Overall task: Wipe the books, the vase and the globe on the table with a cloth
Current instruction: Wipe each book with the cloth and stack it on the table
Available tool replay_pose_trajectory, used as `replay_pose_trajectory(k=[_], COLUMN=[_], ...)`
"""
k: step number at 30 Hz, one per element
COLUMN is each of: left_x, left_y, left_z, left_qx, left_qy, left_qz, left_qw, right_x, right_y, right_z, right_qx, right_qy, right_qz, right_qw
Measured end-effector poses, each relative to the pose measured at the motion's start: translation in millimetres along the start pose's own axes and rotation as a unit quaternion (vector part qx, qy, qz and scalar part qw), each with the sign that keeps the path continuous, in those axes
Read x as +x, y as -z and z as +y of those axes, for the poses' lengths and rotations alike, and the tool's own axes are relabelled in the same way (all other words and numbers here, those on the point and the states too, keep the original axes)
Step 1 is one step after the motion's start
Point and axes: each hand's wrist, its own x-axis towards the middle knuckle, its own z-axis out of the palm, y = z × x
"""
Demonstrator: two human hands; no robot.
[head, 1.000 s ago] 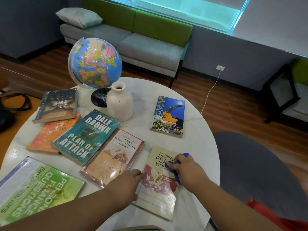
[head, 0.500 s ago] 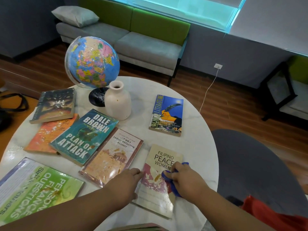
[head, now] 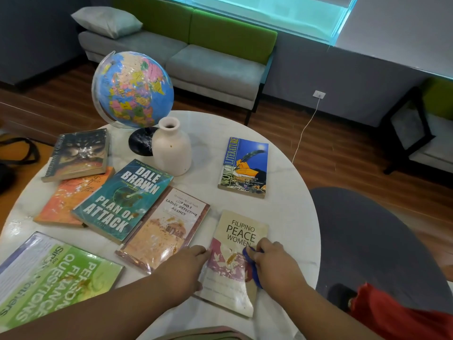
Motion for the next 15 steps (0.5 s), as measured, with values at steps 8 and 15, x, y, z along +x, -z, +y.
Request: replay_pose_trajectory(k=[8,15], left_x=[-1.0,-1.6], left_y=[1.9,2.5], left_z=[2.5,3.2], left_qx=[0.007,0.004], left_qy=[0.000,0.001], left_qz=[-0.002,-0.001], left_qw=[1.000,1.000], right_x=[-3.3,-12.3], right_y=[13.5,6.4], right_z=[-4.3,-21.8], right_qx=[0.043,0.032], right_qy=[0.007,0.051], right_qz=[-0.039,-0.076], right_qw=[0.998,0.995])
